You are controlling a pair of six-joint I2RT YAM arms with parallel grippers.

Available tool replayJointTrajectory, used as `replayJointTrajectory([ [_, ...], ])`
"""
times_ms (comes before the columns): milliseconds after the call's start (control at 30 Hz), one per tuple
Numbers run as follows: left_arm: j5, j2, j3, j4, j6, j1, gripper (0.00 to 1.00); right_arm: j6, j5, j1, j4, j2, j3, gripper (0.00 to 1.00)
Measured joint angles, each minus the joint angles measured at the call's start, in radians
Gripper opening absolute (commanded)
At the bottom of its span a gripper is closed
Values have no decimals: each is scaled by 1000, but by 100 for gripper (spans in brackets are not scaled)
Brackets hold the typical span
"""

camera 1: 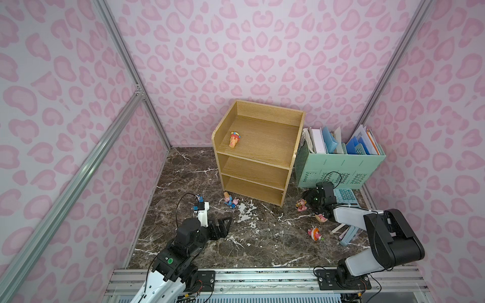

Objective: Organize plastic toys on shelves
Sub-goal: Pick up the plastic toy at the center of the board.

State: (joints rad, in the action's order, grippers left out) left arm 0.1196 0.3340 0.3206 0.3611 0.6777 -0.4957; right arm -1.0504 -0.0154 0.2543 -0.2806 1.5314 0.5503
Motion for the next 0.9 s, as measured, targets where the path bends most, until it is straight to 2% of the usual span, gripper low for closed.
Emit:
replayJointTrajectory([
  [200,0,1,8,4,0,0,98,-3,-24,5,-34,53,32,54],
  [533,-1,-21,19,23,2,0,98,12,-24,15,-78,66,18,36],
  [700,1,-32,34,42,8,0,98,40,-20,14,-48,-23,-40,35],
  [900,27,-57,56,53,27,0,98,101,-35,-3,-33,-212,-98,34],
])
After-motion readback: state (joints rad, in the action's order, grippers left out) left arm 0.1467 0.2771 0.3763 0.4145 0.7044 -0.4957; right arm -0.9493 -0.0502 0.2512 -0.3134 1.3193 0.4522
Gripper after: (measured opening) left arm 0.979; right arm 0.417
